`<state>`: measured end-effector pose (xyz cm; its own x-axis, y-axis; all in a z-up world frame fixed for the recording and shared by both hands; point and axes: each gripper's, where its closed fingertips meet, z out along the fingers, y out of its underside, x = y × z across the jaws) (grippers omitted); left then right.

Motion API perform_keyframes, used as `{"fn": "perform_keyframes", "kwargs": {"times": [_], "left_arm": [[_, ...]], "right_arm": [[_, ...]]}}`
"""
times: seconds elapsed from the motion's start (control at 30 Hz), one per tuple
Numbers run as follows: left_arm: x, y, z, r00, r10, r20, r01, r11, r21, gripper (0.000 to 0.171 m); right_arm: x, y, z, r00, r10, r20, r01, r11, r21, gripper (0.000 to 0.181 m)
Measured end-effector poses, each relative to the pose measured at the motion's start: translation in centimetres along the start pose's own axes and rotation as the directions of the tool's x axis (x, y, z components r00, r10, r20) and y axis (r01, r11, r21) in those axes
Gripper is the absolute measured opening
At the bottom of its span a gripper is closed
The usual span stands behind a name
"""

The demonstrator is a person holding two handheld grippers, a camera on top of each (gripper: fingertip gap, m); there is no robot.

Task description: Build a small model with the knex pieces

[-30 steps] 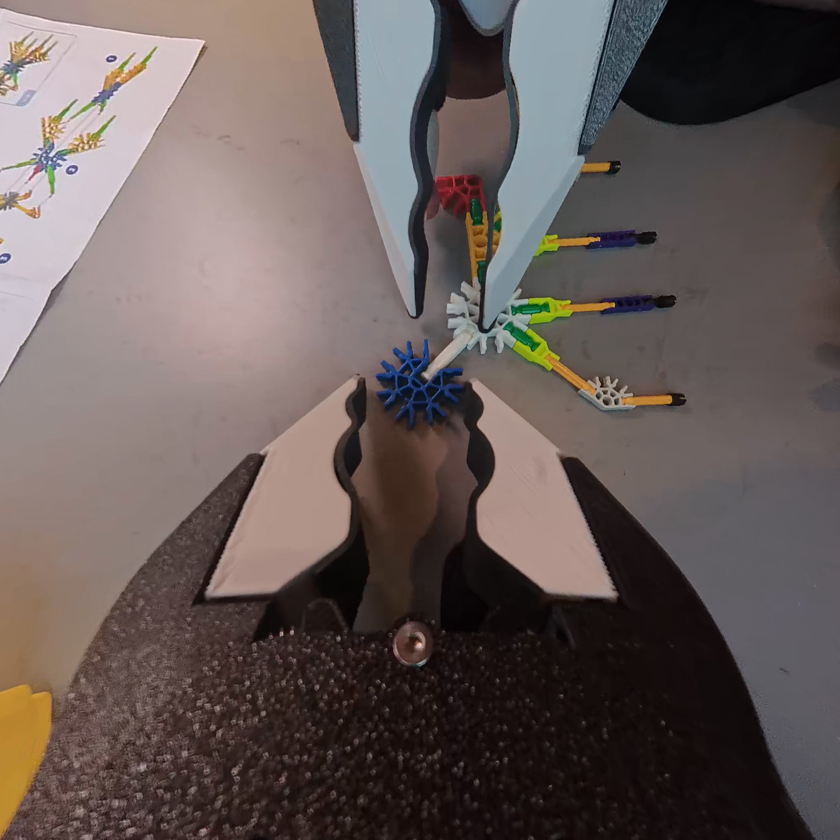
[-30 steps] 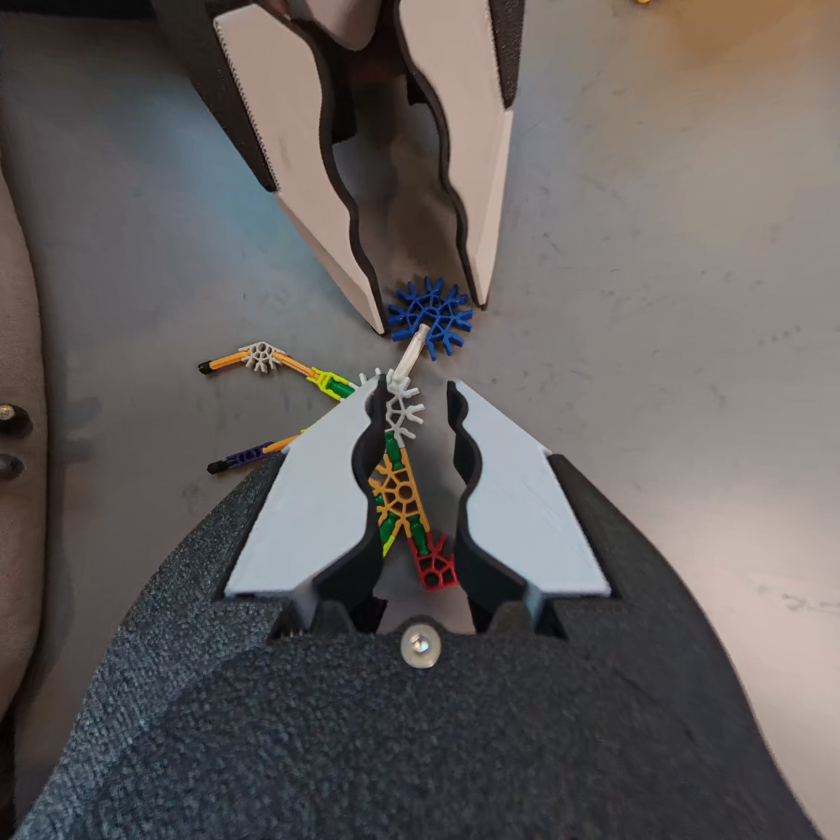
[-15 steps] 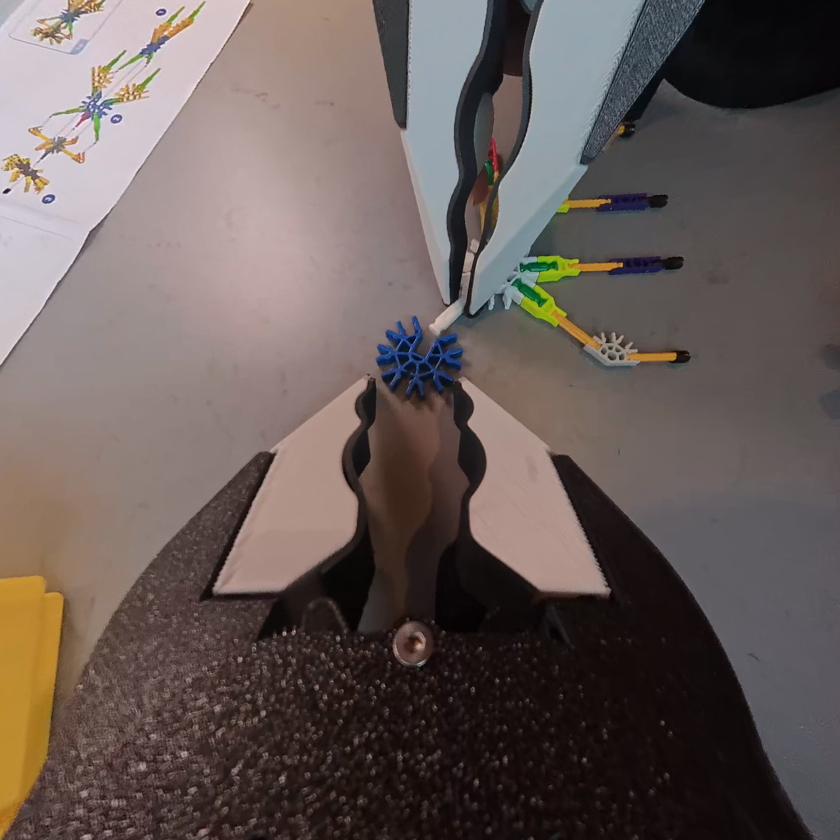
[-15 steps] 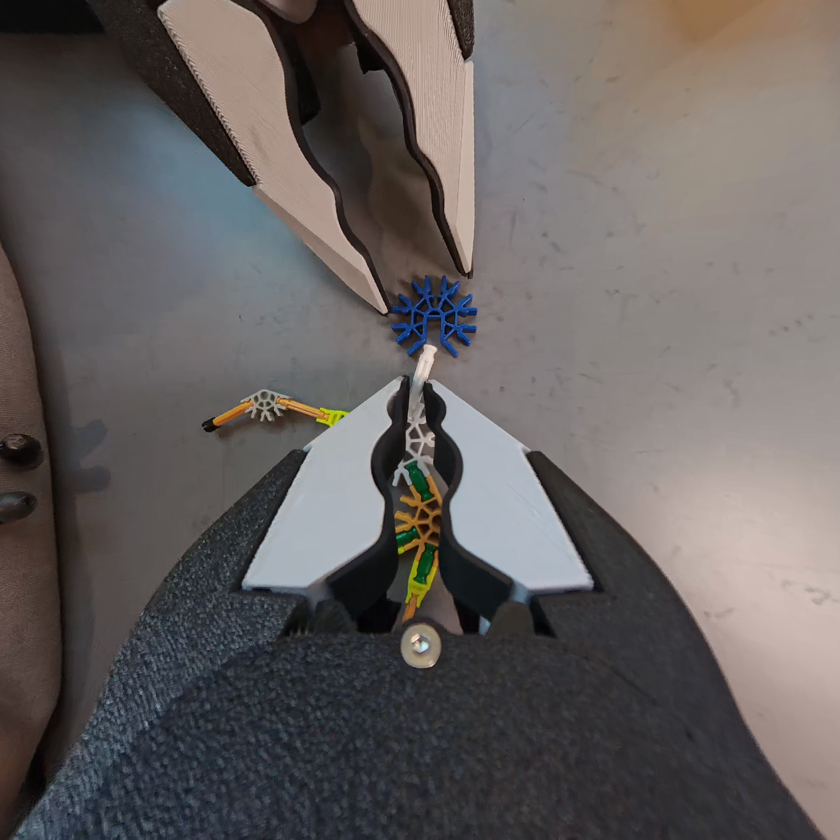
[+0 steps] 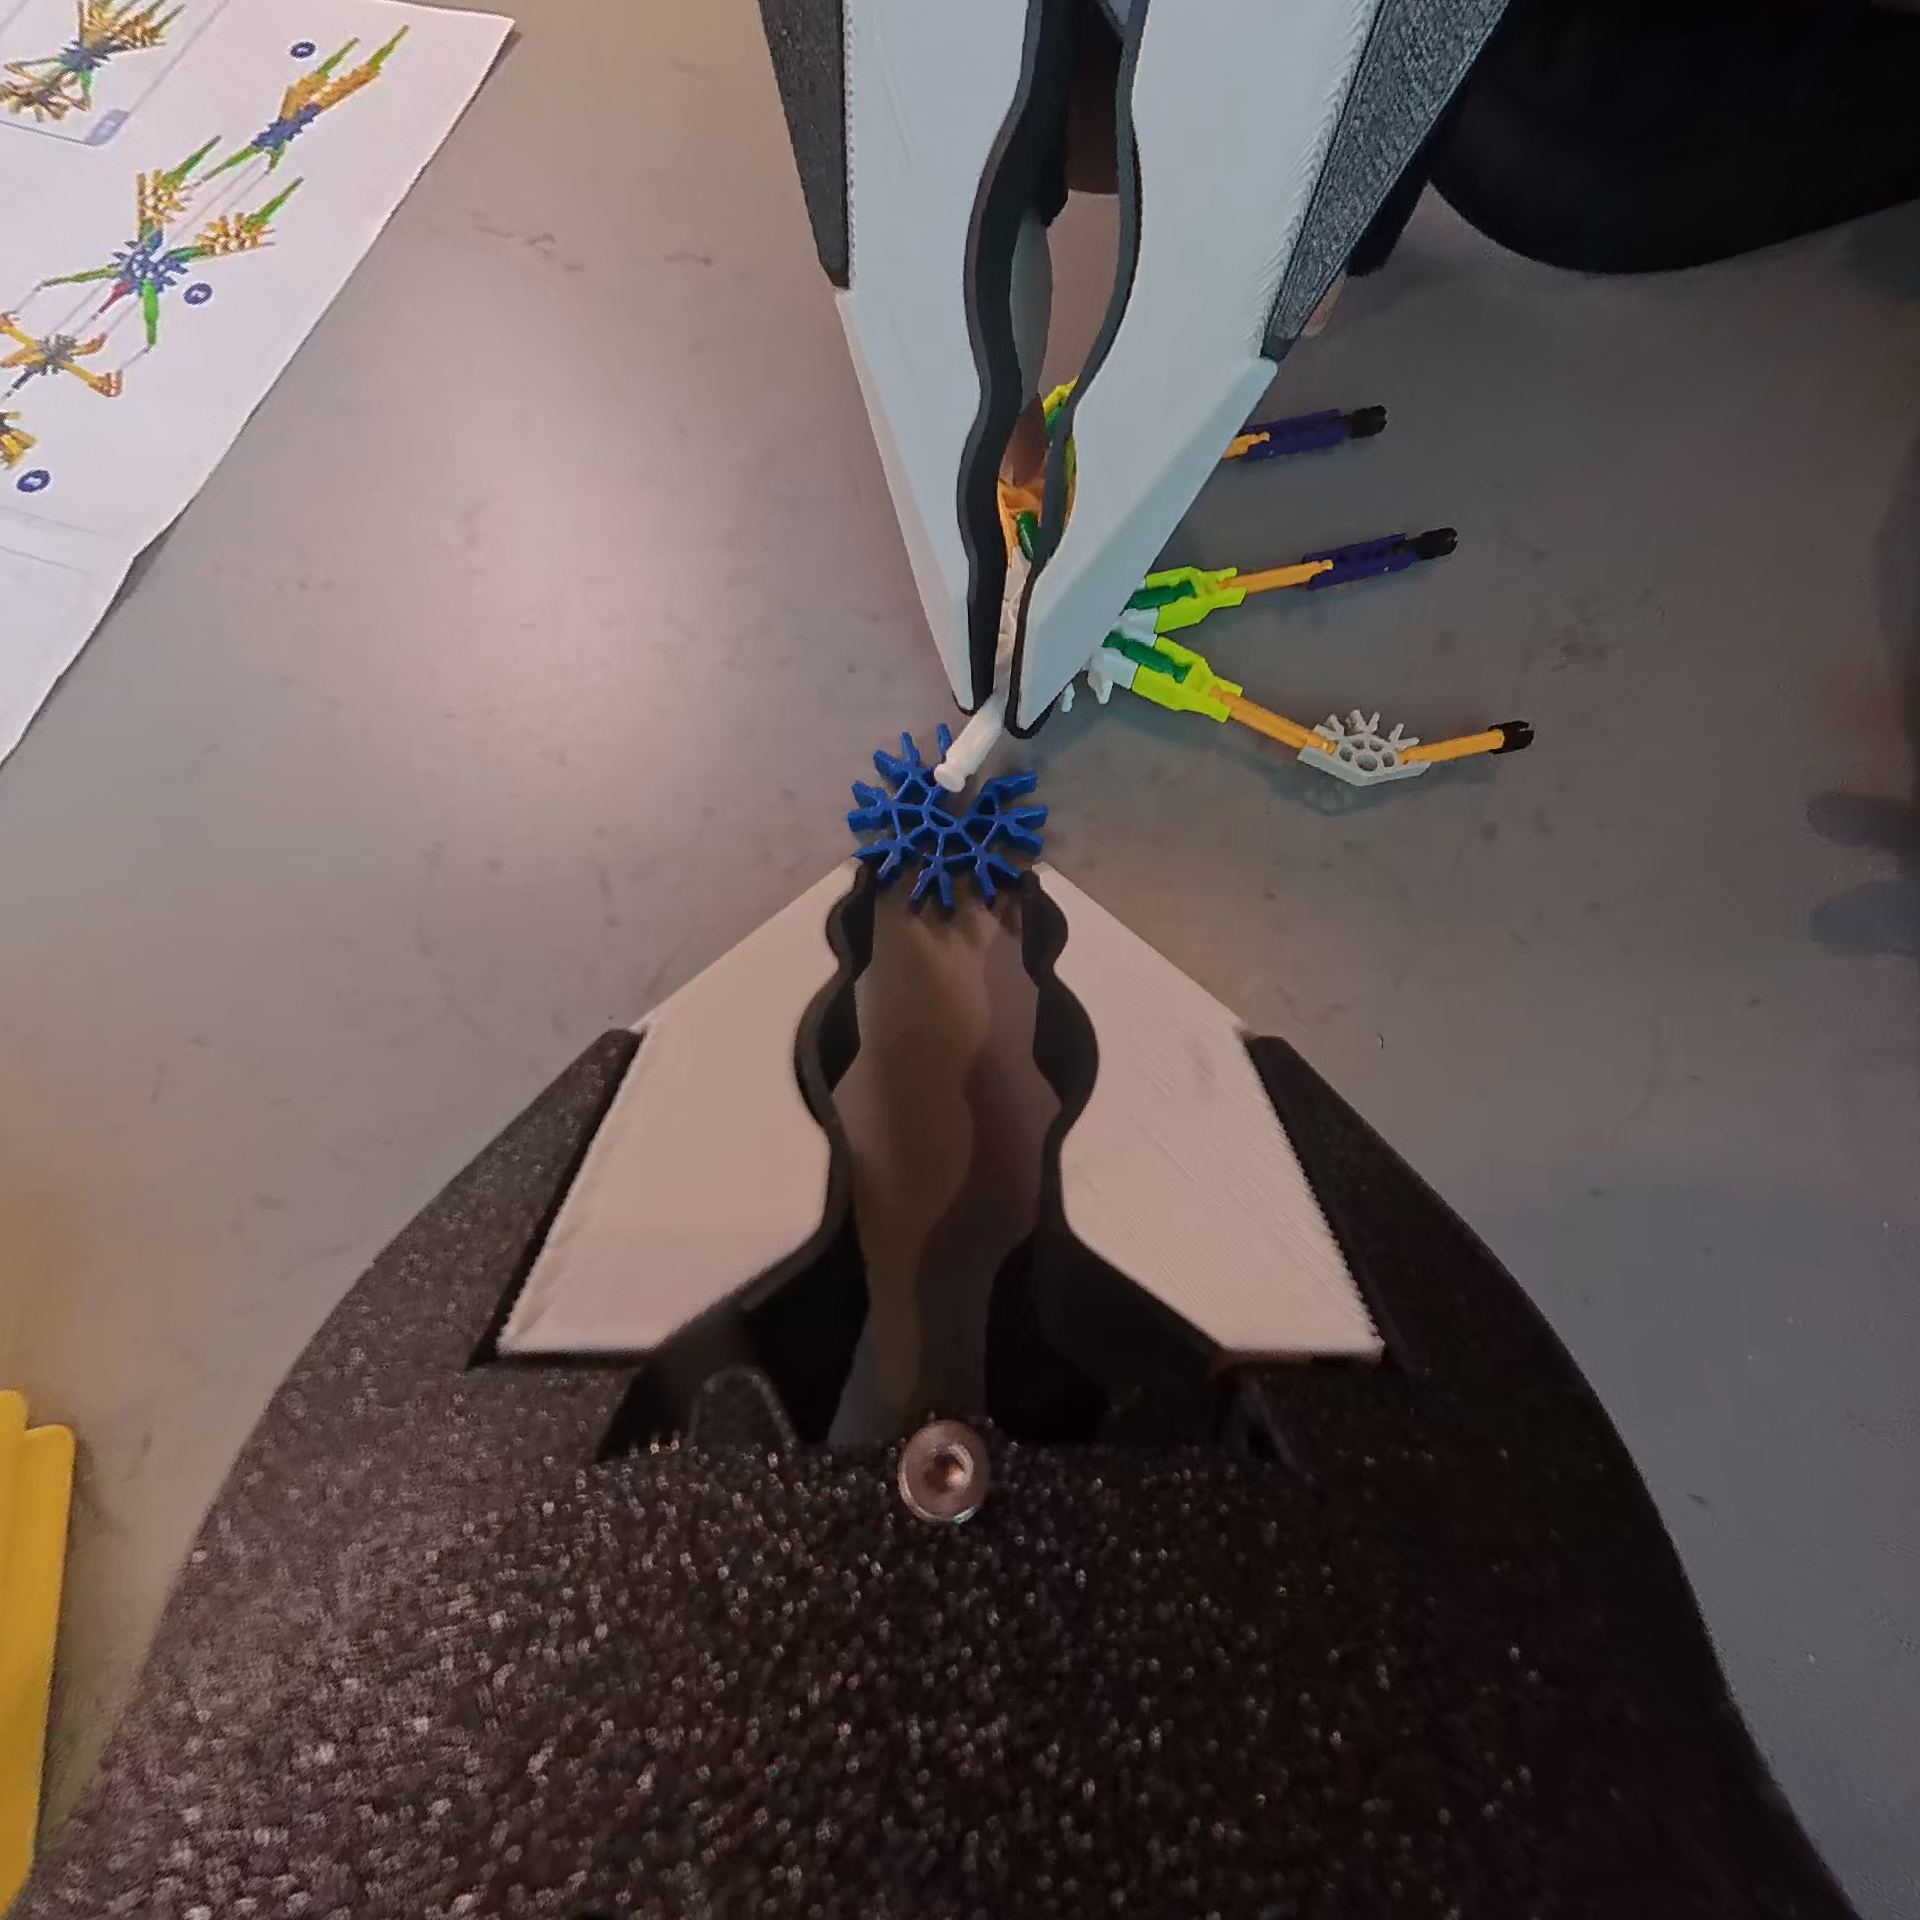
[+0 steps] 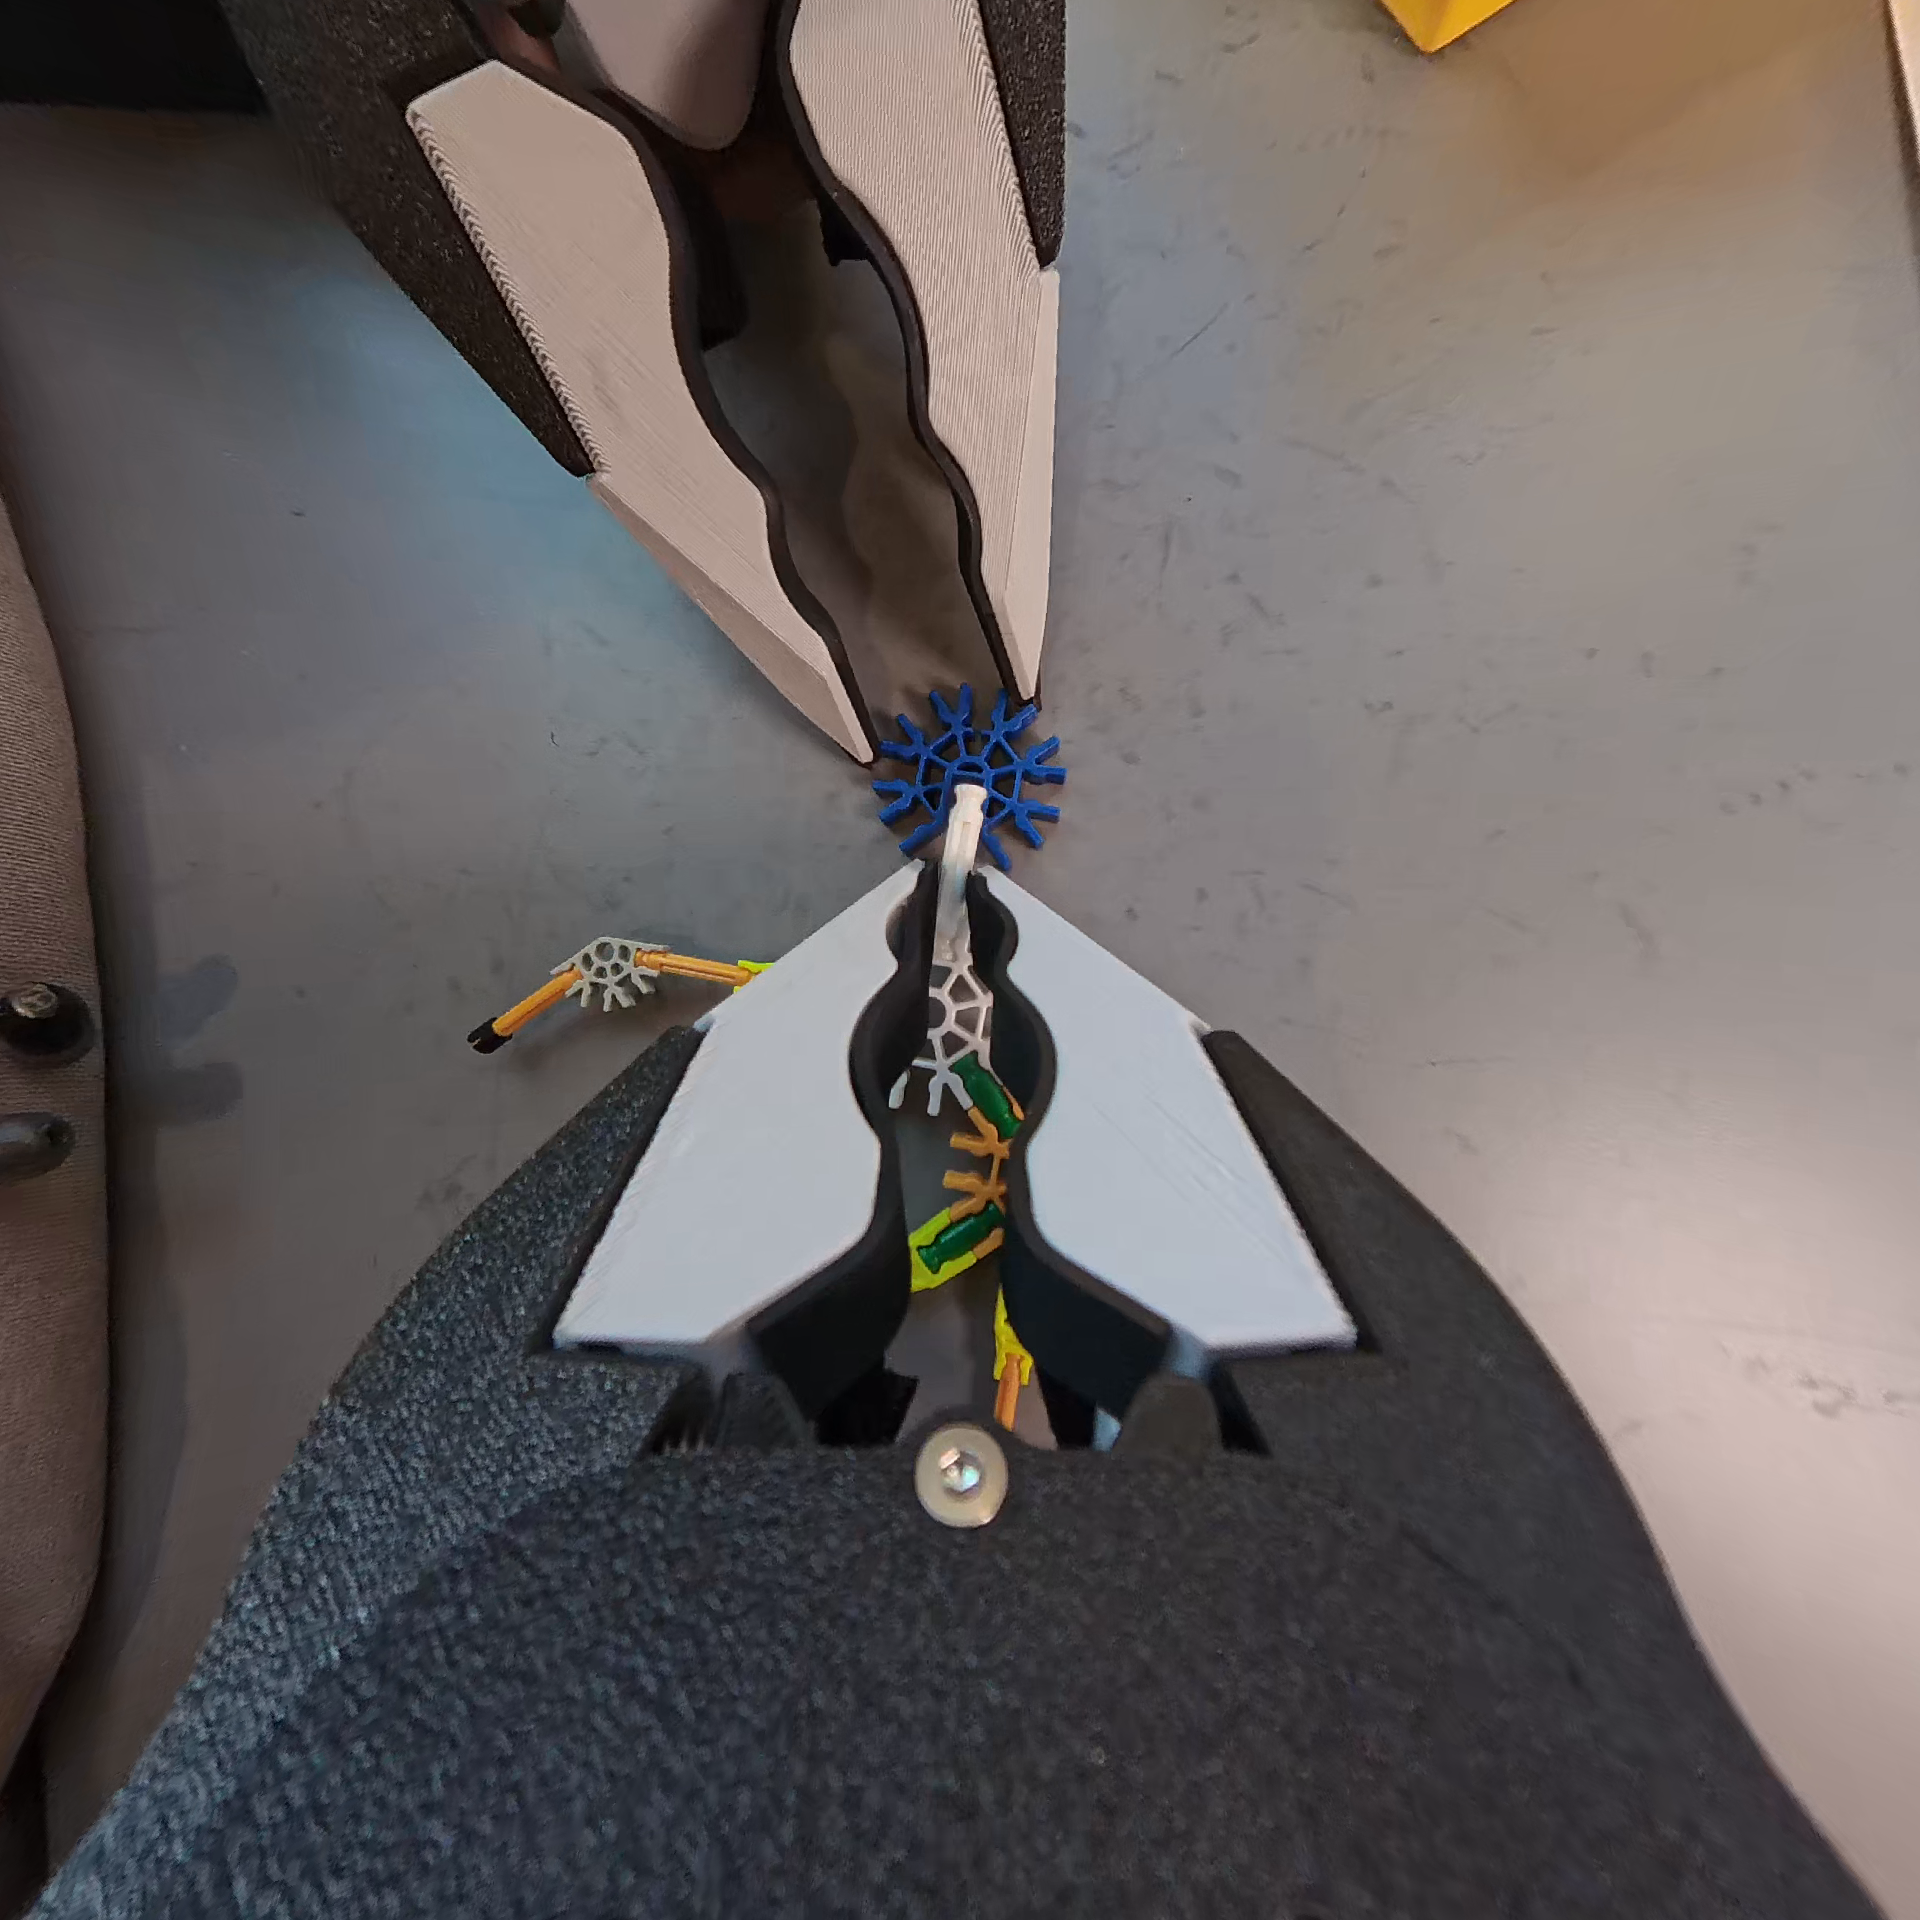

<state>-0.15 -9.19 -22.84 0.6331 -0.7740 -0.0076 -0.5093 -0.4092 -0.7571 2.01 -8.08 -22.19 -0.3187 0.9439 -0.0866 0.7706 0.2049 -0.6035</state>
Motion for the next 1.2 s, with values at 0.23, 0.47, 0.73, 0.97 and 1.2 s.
{"fn": "perform_keyframes", "kwargs": {"times": [0.23,0.47,0.73,0.97,1.2], "left_arm": [[0.01,-0.06,0.08,1.000,0.001,-0.006,-0.001,1.000,0.001,0.028],[0.04,-0.09,0.11,1.000,0.005,-0.010,-0.005,1.000,0.001,0.028],[0.06,-0.10,0.11,1.000,0.007,-0.011,-0.007,1.000,0.001,0.027],[0.07,-0.10,0.11,1.000,0.009,-0.010,-0.009,1.000,0.002,0.027],[0.08,-0.10,0.12,1.000,0.008,-0.011,-0.008,1.000,0.002,0.027]], "right_arm": [[-0.06,0.33,0.17,1.000,-0.007,-0.003,0.007,1.000,-0.024,0.004],[-0.08,0.45,0.28,1.000,-0.012,-0.011,0.012,0.999,-0.034,0.004],[-0.09,0.40,0.26,1.000,-0.019,-0.017,0.018,0.999,-0.033,0.004],[-0.09,0.30,0.26,1.000,-0.020,-0.021,0.019,0.999,-0.029,0.004],[-0.08,0.33,0.34,0.999,-0.024,-0.027,0.023,0.999,-0.032,0.004]]}}
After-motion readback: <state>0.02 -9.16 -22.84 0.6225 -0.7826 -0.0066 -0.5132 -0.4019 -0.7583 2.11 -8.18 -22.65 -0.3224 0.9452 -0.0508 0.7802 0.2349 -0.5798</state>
